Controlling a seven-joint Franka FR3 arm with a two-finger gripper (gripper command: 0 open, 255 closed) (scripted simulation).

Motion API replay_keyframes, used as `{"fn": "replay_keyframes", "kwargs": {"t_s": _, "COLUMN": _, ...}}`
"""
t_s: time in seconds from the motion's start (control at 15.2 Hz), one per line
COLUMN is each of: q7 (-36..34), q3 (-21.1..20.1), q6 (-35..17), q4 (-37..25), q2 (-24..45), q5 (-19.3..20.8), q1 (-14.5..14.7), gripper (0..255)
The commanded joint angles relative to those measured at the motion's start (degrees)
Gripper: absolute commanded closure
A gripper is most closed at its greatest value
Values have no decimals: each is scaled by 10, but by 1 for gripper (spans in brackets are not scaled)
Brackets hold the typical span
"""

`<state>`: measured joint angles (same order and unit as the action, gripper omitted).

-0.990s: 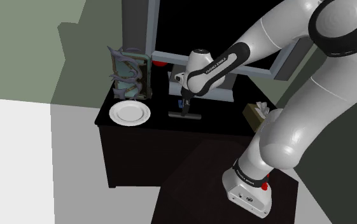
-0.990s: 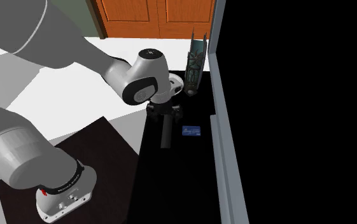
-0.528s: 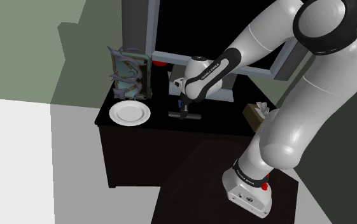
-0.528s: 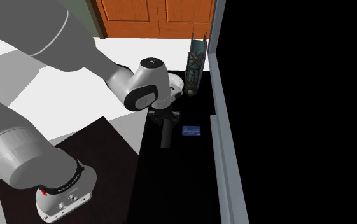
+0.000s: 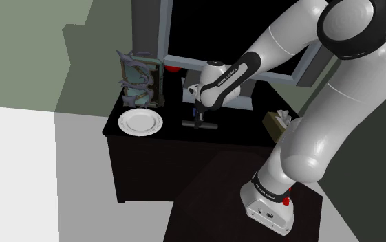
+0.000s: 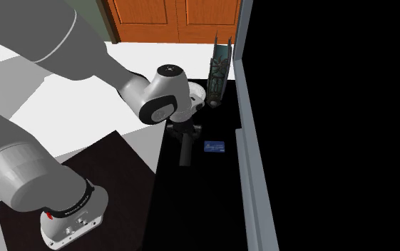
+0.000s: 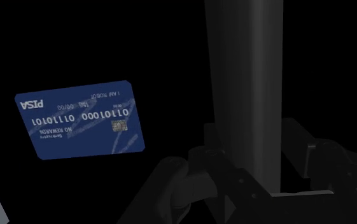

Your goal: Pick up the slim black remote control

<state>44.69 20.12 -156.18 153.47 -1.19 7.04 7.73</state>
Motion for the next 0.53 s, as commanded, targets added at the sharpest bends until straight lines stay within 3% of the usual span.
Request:
{"fn": "replay_keyframes", "kwargs": {"t_s": 0.0, "q7": 0, "q3": 0, "q6": -2, "q4": -1, "q2": 3, "q5": 0, "q1": 0, "gripper": 255}}
{"fn": "replay_keyframes", "kwargs": {"t_s": 0.46, "q7": -17, "q3": -2, "q6": 66, "q4": -8, "q2": -59, "q5": 27, "q1": -5, "gripper": 255}}
